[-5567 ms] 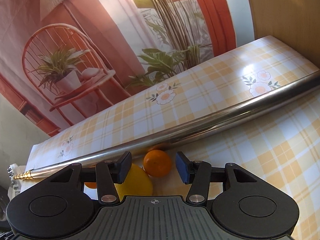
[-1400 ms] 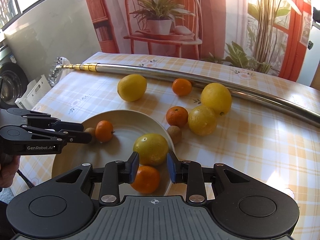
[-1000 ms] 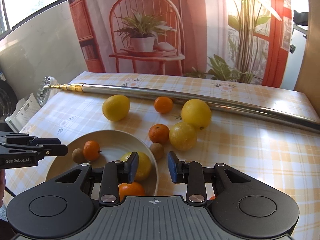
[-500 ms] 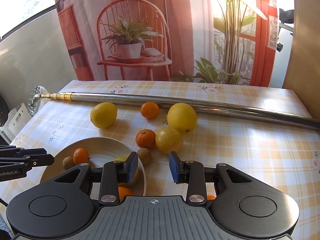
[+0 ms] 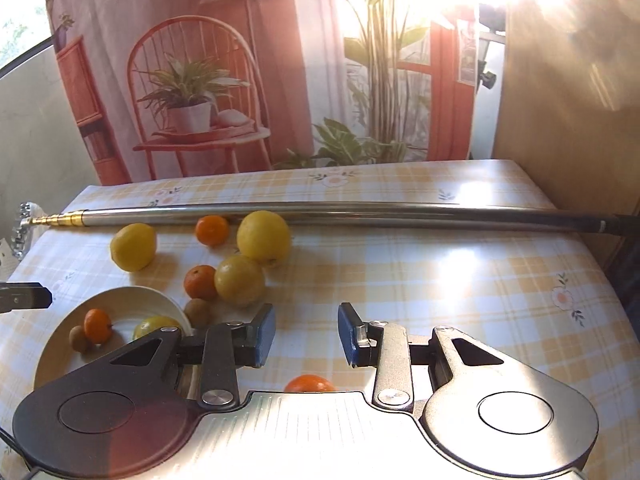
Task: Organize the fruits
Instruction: 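Grasp a second brown kiwi with the left tool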
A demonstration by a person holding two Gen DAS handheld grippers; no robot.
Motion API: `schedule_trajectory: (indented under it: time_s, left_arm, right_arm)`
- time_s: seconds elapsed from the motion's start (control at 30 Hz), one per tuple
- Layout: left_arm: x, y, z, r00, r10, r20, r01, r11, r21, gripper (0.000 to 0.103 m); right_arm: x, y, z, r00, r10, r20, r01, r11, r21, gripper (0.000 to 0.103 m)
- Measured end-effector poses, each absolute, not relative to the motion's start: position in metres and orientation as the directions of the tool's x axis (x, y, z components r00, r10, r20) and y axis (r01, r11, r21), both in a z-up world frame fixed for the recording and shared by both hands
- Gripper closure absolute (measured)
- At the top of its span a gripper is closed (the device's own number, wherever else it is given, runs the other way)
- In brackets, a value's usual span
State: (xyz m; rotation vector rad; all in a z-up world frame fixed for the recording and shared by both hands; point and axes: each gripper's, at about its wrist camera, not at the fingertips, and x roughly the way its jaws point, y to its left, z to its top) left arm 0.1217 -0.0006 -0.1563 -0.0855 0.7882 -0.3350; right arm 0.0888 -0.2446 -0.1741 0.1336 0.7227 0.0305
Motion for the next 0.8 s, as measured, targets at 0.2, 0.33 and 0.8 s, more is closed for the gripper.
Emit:
schedule_trajectory:
  time_s: [0.2,0.33,0.8]
  left_arm:
    - [0.146,-0.025,-0.157,0.561,-0.405,-0.722,0.318,0.911,-0.264,0.073]
    - [0.167,-0.043,-0.160,0.485,-0.465,-0.740,0.375,0.876,-0.304,0.073]
    - [0.242,-0.109,-0.194,0.201,-0.460,-0.865,0.402,0.844,-0.355,0.074]
  right_arm:
    - [0.087,-0.257,-0.178,0.750,0.058,-0.659,0.052,0.988,0.146,0.071]
    - [0.086,-0.258,-0.182,0.748,0.074,-0.659,0.046,0.986,0.162,0.071]
    - [0.088,-0.263,-0.190,0.749,0.104,-0.654,0.038,0.979,0.200,0.071]
